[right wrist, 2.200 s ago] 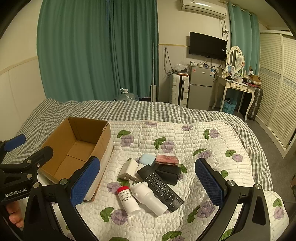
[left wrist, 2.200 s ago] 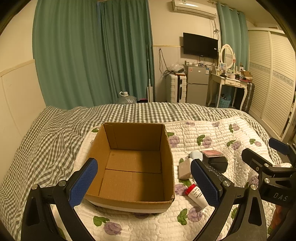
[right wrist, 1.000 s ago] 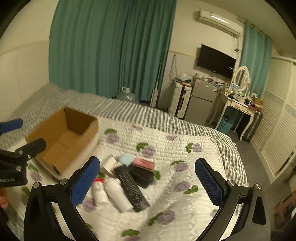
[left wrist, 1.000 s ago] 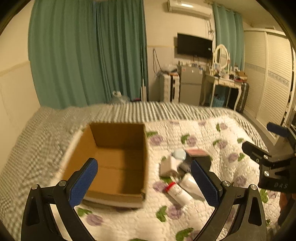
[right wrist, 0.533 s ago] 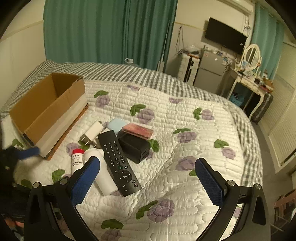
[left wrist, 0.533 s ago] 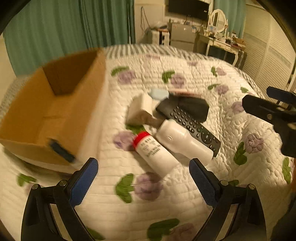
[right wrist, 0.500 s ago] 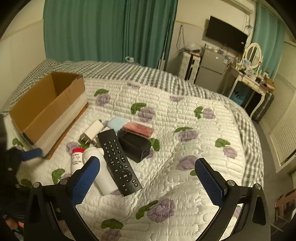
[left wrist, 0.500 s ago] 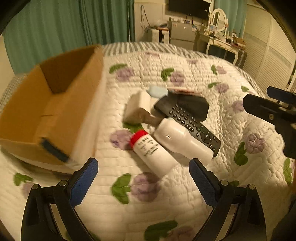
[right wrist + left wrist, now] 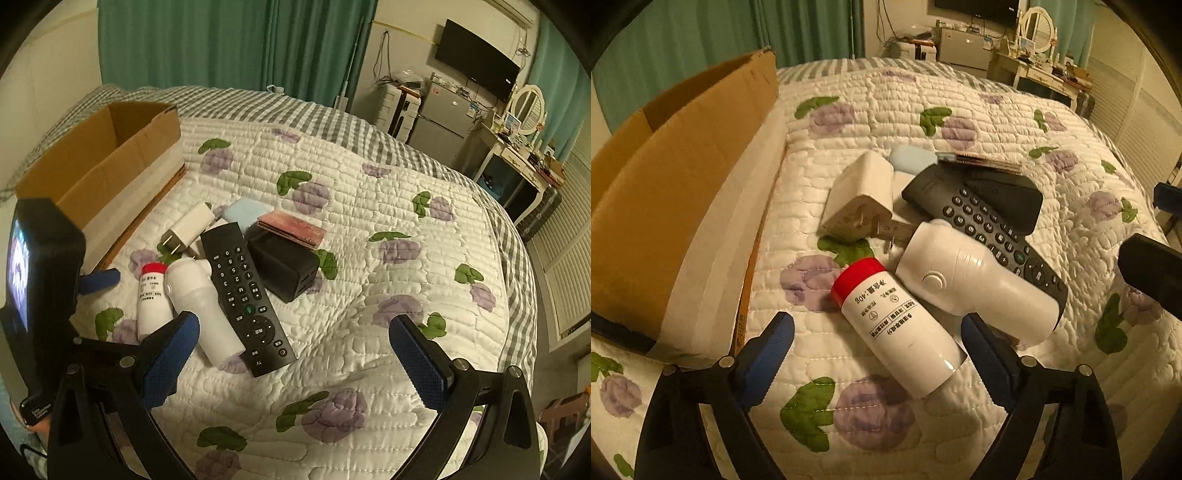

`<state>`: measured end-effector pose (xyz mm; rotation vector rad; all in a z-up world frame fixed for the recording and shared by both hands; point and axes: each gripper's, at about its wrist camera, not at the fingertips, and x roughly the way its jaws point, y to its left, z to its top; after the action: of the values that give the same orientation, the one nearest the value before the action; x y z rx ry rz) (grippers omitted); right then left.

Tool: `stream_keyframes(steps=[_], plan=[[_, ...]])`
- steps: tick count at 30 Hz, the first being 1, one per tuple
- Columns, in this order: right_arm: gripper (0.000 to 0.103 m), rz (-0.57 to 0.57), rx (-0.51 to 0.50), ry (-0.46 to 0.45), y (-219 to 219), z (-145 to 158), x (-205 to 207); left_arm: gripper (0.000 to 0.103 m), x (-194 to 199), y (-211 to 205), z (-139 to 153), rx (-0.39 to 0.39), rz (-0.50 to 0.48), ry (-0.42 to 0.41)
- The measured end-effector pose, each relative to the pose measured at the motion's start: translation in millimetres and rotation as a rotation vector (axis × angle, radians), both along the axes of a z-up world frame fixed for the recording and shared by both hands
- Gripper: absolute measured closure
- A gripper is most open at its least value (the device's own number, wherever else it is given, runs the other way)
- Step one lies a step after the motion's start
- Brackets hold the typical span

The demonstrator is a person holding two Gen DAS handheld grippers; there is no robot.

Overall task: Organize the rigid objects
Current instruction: 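Grasp the red-capped white bottle with the left tool while the right grasps the white spray bottle, then carry both bottles over the cardboard box and release them inside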

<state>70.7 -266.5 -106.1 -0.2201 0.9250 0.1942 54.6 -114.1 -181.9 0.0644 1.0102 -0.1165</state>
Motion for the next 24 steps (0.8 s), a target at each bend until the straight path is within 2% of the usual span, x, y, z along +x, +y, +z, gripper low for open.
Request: stream_keyframes(steps=[2,6,9,15,17,19,24], plan=[[0.000,-0.001,-0.005,0.005,1.1,-1.8,0.6,0.045,1.9,-1.1,-3.4,-0.068,-0.042,0.043],[0.000,0.009,-0.021,0.011,5.7,-5.9,1.2,0.052,-6.8,-0.9,1.0,-0.061,-0.070,0.033],[0.000,0.038,-0.017,0.014,11.1,-7.8,1.5,0.062,-17.1,9.5,8.3,-0.072,-0.063,0.022],[0.000,0.170,-0.017,0.049,37.4,-20.0,2.8,0.065,-38.8,31.7,24.9,-0.063,-0.050,-0.027],[0.004,0.237,-0.018,0.068,50.8,-26.2,1.6,0.065,-45.8,36.9,26.3,-0.050,-0.053,-0.034],[0.015,0.293,-0.024,0.098,62.6,-34.2,2.5,0.065,-49.4,40.9,24.3,-0.043,-0.059,-0.027],[0.033,0.346,-0.061,0.164,82.9,-57.2,14.9,0.065,-46.9,51.2,9.9,-0.063,-0.041,0.026]])
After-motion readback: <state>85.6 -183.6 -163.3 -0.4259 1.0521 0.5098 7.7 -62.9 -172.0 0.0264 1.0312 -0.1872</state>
